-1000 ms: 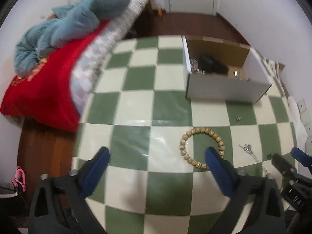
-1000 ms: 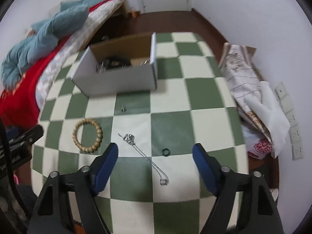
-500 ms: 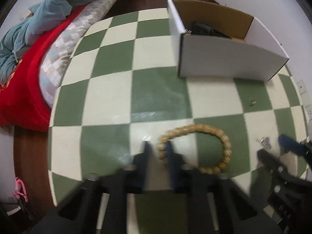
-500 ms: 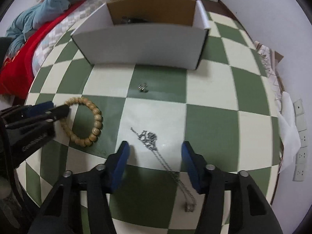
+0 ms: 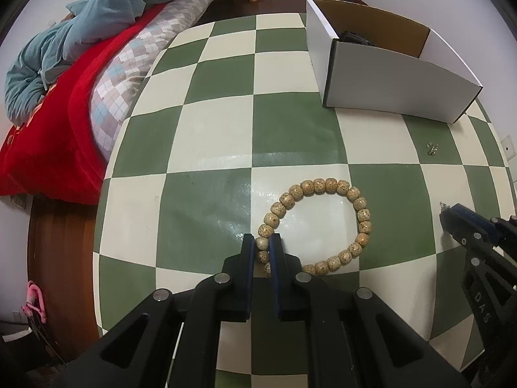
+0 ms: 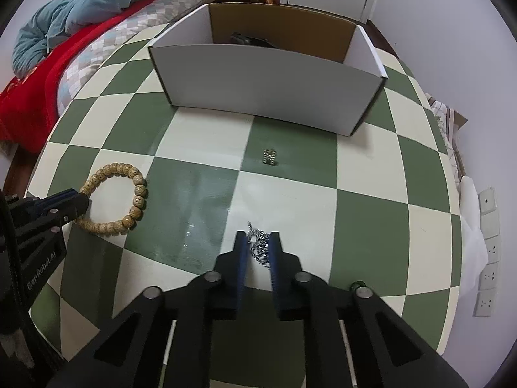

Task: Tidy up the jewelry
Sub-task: 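Lift the bead bracelet with the left tool while the right tool carries the pendant chain over the box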

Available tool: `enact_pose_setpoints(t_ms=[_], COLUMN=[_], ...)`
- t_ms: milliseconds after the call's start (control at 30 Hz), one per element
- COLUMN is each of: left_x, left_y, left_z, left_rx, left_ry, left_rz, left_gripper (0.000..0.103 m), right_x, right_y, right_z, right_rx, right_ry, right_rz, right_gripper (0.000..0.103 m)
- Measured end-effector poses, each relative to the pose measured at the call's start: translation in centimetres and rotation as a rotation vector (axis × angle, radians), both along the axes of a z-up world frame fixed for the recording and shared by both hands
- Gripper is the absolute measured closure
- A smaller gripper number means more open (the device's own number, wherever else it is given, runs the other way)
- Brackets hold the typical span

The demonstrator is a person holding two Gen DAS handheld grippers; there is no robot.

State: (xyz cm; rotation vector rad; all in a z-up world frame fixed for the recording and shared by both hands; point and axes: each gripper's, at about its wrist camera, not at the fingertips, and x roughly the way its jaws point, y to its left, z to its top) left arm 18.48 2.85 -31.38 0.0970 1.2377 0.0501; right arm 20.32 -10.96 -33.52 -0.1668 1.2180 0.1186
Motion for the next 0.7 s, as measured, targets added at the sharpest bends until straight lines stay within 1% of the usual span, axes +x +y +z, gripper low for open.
enact_pose_setpoints(t_ms=[267,333,400,533,700], left_x=[0.1,0.0,-0.1,-0.1,0.3], left_y=[0.3,0.2,0.1,-0.4,-1.0], left_z=[0.1,0.7,1.7,4.3,7.5], left_rx=[-0.008,-0.010,-0.005,-0.006,-0.019], left_ry=[-0.009,-0.029,-0.058,-0.124,-0.198], left_rz=[0.009,0.011,0.010,0.000,-0.015], left_gripper=[0.096,0.096,0.096,0.096,0.096], right_x=[-0.2,-0.1,-0.2,-0.4,-0.3], right_y=[-0.3,-0.5,-0.9,-2.2,-3.4], right_z=[0.1,0.2,0.8,2.9,5.6], right_rx=[0.006,0.016,0.044,0.108,0.154], right_ry=[-0.018,-0.026,-0.036,-0.079,-0.135], right_rz=[-0.025,-0.038,-0.063,-0.118,-0.158], right_gripper=[0.096,0.100,0.100,0.100,0.100])
